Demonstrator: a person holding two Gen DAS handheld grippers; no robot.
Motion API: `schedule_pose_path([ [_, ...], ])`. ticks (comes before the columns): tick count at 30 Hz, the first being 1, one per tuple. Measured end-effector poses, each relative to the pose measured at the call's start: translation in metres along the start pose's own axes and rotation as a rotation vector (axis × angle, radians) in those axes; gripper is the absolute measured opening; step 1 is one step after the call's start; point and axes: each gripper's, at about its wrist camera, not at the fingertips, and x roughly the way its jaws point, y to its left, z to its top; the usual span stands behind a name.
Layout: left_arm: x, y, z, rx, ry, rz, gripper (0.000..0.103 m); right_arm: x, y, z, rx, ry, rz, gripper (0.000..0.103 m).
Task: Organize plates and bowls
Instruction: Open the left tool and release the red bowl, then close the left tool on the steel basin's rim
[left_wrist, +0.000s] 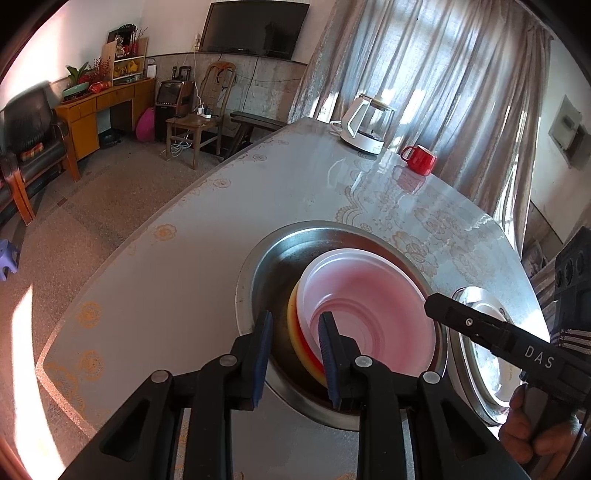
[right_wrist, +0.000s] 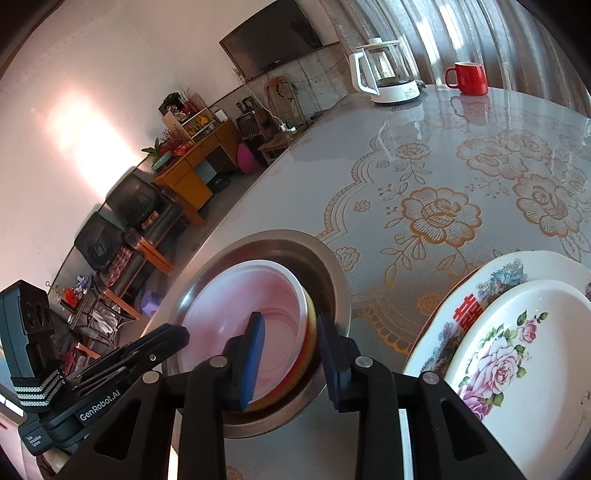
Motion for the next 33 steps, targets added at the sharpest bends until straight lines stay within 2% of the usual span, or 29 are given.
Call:
schedule_pose_path([
  [3, -0.004, 0.001, 0.0, -0.001, -0.009, 0.001, 0.029, -0.004, -0.004, 0.001, 0.016, -0.012, -0.003, 0.029],
  [5, -0.007, 0.003, 0.001, -0.006, -0.019, 0.018, 0.035, -0.007, -0.009, 0.003, 0.036, -0.021, -0.008, 0.03],
  [6, -0.009, 0.005, 0.001, -0.01, -0.023, 0.015, 0.035, -0.007, -0.012, 0.004, 0.048, -0.02, -0.013, 0.034],
  [11, -0.01, 0.015, 0.001, -0.029, -0.024, 0.021, 0.035, -0.005, -0.022, 0.004, 0.074, -0.013, -0.051, 0.034],
  [20, -0.005, 0.025, -0.001, -0.056, -0.015, 0.035, 0.035, 0.002, -0.021, 0.003, 0.048, 0.002, -0.093, 0.034],
  [30, 0.009, 0.027, 0.0, -0.075, 0.017, 0.006, 0.035, 0.012, -0.018, 0.002, 0.027, 0.029, -0.112, 0.034],
  [33, 0.016, 0.03, -0.001, -0.092, 0.04, -0.011, 0.035, 0.016, -0.014, 0.003, 0.001, 0.033, -0.123, 0.029],
])
